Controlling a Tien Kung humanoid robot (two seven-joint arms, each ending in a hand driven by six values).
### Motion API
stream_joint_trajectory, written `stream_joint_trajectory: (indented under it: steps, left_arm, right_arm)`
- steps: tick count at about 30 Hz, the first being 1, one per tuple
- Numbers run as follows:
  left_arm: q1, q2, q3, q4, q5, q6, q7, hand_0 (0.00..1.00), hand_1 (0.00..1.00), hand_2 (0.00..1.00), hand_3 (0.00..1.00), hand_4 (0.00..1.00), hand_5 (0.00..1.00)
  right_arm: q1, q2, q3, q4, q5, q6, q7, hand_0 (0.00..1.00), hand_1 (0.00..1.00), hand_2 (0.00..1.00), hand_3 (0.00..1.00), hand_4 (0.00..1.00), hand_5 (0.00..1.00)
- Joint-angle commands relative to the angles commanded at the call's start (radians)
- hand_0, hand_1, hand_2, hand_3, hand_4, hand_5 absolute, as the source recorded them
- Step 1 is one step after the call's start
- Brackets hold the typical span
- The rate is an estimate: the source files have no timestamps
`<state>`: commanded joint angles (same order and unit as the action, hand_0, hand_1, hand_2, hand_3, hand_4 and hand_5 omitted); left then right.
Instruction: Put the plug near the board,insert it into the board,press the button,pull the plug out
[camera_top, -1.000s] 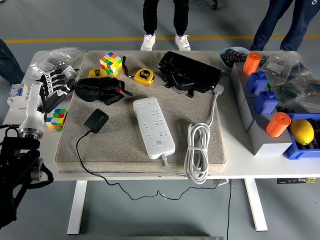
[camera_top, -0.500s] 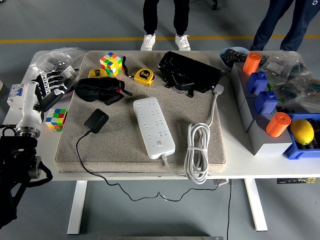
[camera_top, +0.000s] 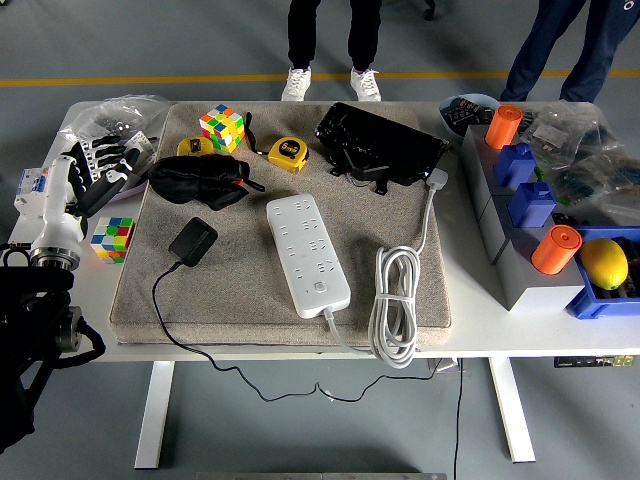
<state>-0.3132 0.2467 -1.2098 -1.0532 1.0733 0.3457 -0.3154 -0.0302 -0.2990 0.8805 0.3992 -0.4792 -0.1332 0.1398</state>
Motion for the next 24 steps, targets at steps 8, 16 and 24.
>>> stream_joint_trajectory:
  steps: [8,16,24]
  left_arm:
    - [0.0,0.0,-0.001,-0.007,0.004,-0.005,0.01,0.571,0.647,0.637,0.636,0.876,0.402]
    - [-0.003,0.003,0.004,-0.013,0.004,-0.008,0.018,0.569,0.644,0.637,0.637,0.869,0.394]
    - [-0.006,0.005,0.012,-0.016,0.004,-0.013,0.026,0.569,0.643,0.636,0.635,0.867,0.393]
  right_arm:
    - [0.004,0.001,-0.009,0.0,0.001,0.0,-0.003,0.61,0.616,0.566,0.549,0.737,0.246]
    - [0.005,-0.004,-0.011,0.0,0.001,0.002,-0.008,0.608,0.62,0.568,0.547,0.747,0.262]
    - [0.007,-0.007,-0.017,0.001,0.001,0.003,-0.009,0.607,0.621,0.569,0.546,0.748,0.268]
